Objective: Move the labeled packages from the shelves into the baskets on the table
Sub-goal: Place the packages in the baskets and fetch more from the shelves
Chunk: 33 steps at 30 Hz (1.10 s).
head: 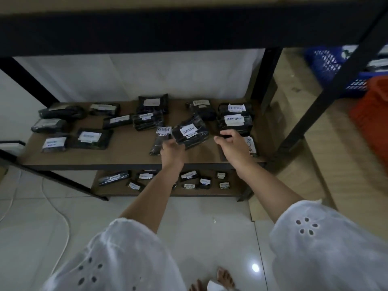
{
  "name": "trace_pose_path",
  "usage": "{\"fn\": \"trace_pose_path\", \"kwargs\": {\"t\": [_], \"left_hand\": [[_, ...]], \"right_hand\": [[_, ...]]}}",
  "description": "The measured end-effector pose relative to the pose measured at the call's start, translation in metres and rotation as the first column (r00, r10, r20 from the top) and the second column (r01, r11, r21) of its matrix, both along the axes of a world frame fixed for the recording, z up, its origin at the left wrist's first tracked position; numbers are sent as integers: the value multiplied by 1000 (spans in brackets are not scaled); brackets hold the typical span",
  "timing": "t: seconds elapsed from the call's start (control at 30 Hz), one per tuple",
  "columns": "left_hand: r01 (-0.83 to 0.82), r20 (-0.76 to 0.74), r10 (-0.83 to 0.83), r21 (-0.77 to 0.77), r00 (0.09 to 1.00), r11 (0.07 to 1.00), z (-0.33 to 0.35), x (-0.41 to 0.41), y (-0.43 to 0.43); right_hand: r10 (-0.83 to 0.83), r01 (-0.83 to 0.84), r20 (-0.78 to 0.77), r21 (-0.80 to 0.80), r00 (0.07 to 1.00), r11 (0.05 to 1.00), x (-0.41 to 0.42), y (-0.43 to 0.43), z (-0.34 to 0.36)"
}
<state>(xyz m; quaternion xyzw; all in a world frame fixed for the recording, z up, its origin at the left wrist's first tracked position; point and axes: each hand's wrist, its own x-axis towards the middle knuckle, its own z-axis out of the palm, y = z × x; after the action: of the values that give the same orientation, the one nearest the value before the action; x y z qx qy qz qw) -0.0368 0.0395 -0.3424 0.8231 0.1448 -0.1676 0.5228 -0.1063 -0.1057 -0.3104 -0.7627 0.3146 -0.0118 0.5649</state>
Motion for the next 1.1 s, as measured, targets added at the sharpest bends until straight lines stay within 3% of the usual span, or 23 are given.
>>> {"fn": "trace_pose_path", "kwargs": {"t": [0.13, 0.4, 0.6, 0.73, 0.9, 1.1], "left_hand": [[-137, -126, 147, 88, 981, 987, -34, 25, -19], [-186, -223, 160, -100, 962, 977, -50, 55, -35], [-256, -266, 175, -308, 948, 916, -40, 53, -24], [-303, -297, 190, -404, 936, 863, -42, 45, -10], [-246, -254, 129, -508, 959, 826, -38, 39, -7], [-201, -250, 73, -538, 965, 819, -33, 33, -14]], "right_hand": [[-86, 86, 17, 43, 996, 995, 13, -9, -35], [-170, 171, -10, 90, 985, 981, 18, -24, -56], [-203, 200, 30, 86, 979, 976, 28, -29, -50], [-318, 324, 88, -62, 944, 944, 41, -47, -51], [-368, 304, -127, -359, 921, 883, 65, -75, -64], [-343, 176, -376, -412, 861, 894, 79, -90, -74]]}}
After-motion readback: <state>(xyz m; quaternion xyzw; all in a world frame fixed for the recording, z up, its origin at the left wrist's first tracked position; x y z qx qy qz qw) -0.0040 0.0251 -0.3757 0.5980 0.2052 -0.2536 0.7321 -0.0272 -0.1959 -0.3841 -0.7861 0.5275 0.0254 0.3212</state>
